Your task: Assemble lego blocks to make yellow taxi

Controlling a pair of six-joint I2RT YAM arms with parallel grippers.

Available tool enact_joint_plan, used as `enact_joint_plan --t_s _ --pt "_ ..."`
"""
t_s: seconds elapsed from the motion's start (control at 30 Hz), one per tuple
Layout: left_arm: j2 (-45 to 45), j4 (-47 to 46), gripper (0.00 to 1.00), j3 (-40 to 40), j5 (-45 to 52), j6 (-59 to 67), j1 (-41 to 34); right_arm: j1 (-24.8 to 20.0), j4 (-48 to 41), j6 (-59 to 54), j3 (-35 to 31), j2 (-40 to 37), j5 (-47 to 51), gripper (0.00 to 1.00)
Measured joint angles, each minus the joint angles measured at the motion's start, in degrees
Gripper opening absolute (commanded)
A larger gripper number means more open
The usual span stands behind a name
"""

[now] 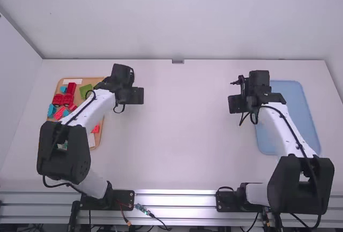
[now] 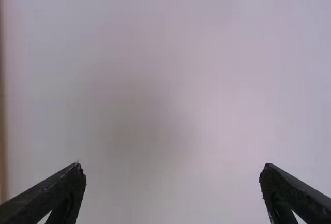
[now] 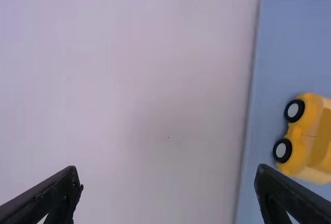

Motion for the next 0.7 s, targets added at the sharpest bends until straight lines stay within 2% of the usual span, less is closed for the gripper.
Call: enact_joint_plan --t_s 0.27,0.47,0.7 --pt "-7.06 7.04 0.72 -6.84 0.11 5.38 5.73 0.0 7.3 6.16 -7.23 -7.32 0.22 0.71" --pt "-12.68 12.31 0.62 -12.39 0.15 6.67 5.79 0.0 12.83 8.07 -12.96 -13.14 0.31 0.61" --pt "-21.33 20.94 0.46 -20.9 0.17 7.32 5.81 0.0 21.94 8.72 -21.77 -22.18 0.31 0.44"
